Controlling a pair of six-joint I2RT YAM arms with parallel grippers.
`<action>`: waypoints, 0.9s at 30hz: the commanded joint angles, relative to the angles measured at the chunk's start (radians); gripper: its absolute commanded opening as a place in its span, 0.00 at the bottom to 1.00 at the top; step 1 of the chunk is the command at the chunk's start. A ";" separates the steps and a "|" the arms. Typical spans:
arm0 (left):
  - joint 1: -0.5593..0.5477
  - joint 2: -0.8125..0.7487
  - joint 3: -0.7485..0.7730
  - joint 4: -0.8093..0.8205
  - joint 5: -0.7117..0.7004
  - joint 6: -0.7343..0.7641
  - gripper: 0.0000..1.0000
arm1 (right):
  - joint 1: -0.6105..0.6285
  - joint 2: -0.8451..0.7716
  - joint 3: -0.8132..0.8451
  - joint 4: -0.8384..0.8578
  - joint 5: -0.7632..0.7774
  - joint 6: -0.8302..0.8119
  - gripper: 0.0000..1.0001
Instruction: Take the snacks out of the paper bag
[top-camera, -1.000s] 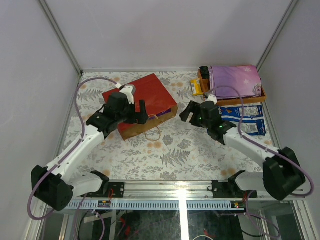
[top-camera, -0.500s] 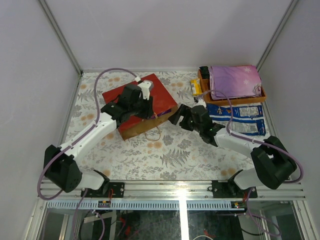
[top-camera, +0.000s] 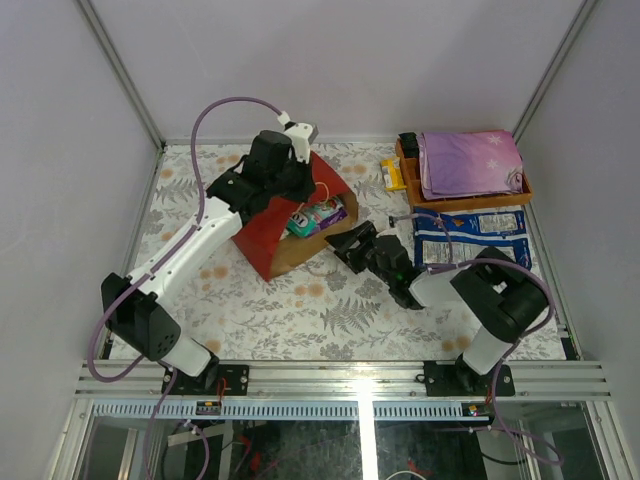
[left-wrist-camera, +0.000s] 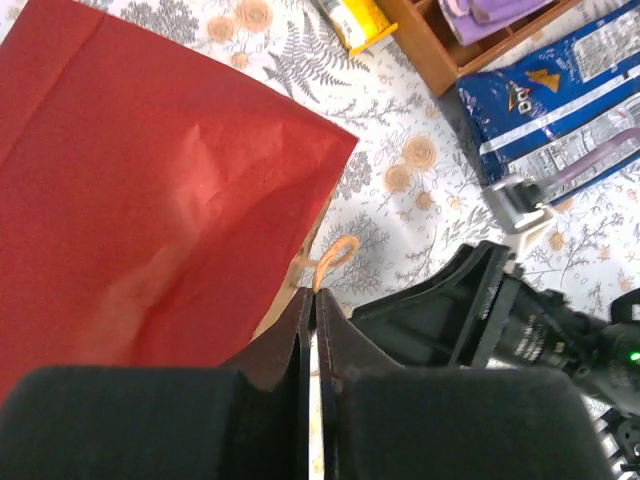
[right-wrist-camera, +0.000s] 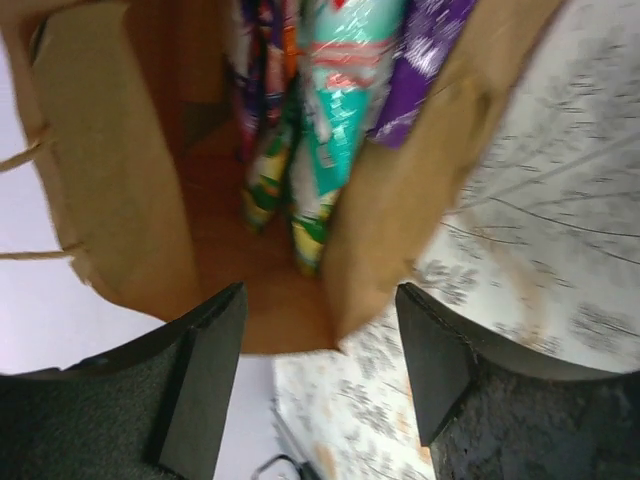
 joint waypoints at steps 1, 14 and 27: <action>-0.004 0.022 0.025 0.015 -0.021 0.008 0.00 | 0.038 0.094 0.107 0.217 0.091 0.182 0.66; 0.000 -0.042 -0.109 0.077 -0.039 -0.001 0.00 | 0.049 0.312 0.332 0.044 0.246 0.233 0.66; 0.030 -0.058 -0.120 0.080 -0.042 -0.021 0.00 | 0.050 0.357 0.477 -0.219 0.261 0.174 0.68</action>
